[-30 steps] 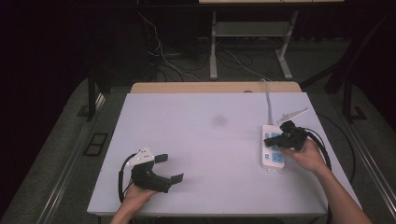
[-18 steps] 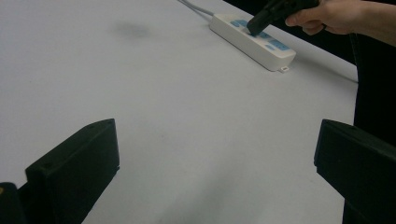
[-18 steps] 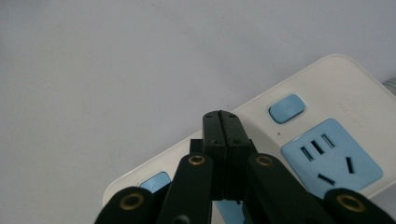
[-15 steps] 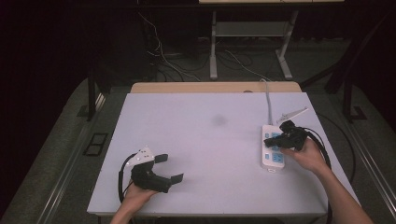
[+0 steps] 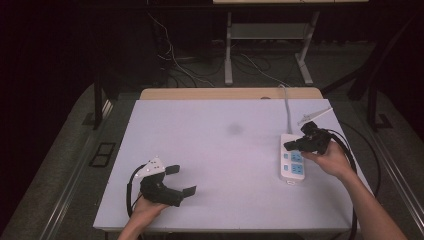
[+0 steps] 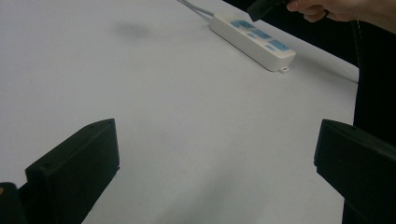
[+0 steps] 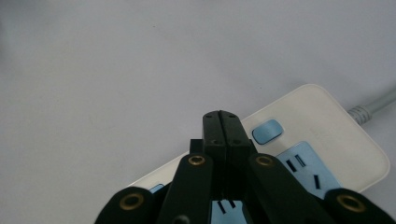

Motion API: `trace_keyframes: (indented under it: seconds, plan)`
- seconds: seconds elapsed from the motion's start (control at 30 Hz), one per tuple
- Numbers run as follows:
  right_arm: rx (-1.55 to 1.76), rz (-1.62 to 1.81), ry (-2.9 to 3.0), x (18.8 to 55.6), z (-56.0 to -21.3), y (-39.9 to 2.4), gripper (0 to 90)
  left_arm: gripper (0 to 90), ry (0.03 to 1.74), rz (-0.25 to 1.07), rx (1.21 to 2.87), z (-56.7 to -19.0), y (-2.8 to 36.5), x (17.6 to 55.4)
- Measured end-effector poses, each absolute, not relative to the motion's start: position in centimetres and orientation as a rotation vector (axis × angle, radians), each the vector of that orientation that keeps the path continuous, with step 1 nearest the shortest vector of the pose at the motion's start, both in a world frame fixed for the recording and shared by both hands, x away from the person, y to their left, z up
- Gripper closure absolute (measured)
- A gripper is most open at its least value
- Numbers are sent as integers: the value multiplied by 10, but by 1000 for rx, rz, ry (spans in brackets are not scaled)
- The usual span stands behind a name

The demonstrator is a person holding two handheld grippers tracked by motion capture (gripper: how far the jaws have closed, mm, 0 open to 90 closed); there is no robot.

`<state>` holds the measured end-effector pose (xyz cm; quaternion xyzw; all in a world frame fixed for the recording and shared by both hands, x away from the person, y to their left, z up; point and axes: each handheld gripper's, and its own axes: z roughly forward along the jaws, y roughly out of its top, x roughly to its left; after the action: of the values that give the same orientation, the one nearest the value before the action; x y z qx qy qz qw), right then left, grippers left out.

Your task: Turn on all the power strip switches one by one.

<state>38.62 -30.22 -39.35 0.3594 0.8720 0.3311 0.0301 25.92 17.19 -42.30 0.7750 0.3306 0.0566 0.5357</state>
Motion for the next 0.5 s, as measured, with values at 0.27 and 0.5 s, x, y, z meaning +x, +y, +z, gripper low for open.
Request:
trace_keyframes:
  seconds: [0.27, 0.5]
  plan:
    - [1104, 995, 2688, 394, -390, -303, 900, 0, 788, 136, 1845, -423, 172, 259]
    - [1108, 993, 2684, 401, -390, -306, 900, 0, 789, 134, 1846, -424, 172, 260]
